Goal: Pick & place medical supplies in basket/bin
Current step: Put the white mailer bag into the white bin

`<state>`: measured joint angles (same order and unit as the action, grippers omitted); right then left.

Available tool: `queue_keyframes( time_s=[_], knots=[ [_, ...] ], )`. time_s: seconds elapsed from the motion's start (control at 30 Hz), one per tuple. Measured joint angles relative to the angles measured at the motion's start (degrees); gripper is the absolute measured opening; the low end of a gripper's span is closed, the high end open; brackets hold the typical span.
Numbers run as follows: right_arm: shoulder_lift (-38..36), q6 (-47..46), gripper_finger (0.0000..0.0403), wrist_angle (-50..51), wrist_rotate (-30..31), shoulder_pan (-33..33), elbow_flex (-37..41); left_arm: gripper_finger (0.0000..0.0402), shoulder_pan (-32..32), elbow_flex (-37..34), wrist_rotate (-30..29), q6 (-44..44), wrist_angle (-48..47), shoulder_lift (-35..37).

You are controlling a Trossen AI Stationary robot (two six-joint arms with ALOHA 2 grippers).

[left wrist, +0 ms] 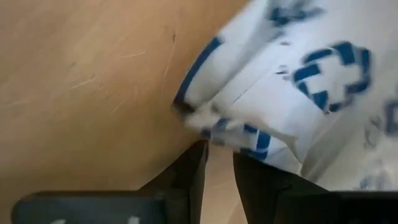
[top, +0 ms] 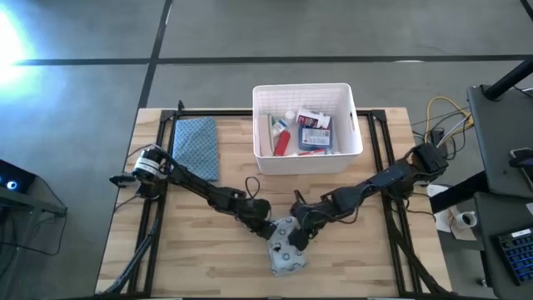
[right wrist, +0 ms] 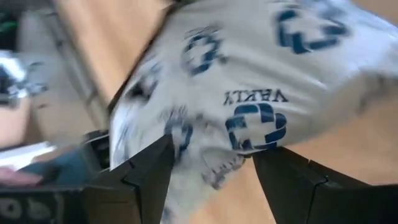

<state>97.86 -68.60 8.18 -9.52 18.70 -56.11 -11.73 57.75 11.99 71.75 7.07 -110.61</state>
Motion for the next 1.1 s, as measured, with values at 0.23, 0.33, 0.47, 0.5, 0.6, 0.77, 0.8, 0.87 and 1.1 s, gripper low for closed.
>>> queue_keyframes(
  time_s=[0.23, 0.33, 0.47, 0.5, 0.6, 0.77, 0.8, 0.87, 1.1],
  knots=[
    [0.29, 0.54, 0.021, -5.56, 2.72, 0.11, -5.06, 0.0074, 0.64, -0.03, -5.04, -1.13, 1.03, 0.06],
    [1.66, -0.39, 0.021, -4.81, 4.37, 0.21, -6.0, 0.0074, 0.7, 0.11, -6.32, -1.23, 1.04, 0.15],
    [3.02, -3.46, 0.021, -4.53, 6.16, 0.21, -6.27, 0.0074, 0.81, 0.11, -6.76, -1.4, 1.11, 0.35],
    [3.21, -3.53, 0.021, -4.7, 6.93, 0.22, -6.26, 0.0074, 0.79, 0.13, -6.88, -1.43, 1.31, 0.35],
    [2.46, -3.49, 0.021, -4.11, 8.45, 0.08, -6.13, 0.0074, 0.81, 0.11, -7.11, -1.46, 1.64, 0.35],
    [-0.33, -1.17, 0.021, -0.07, 9.23, 0.15, -8.4, 0.0074, 0.74, 0.05, -7.17, -1.65, 1.71, 0.35],
    [-0.75, -0.53, 0.021, 1.31, 9.35, 0.1, -9.05, 0.0074, 0.72, 0.05, -7.19, -1.67, 1.66, 0.35],
    [-1.74, 0.45, 0.021, 5.13, 9.88, 0.12, -10.58, 0.0074, 0.68, 0.0, -7.07, -2.28, 1.69, 0.35],
    [-2.9, 9.86, 0.021, 25.36, 17.84, 1.01, -14.78, 0.0074, 0.63, 0.0, -6.64, -2.55, 1.56, 0.35]
  ],
)
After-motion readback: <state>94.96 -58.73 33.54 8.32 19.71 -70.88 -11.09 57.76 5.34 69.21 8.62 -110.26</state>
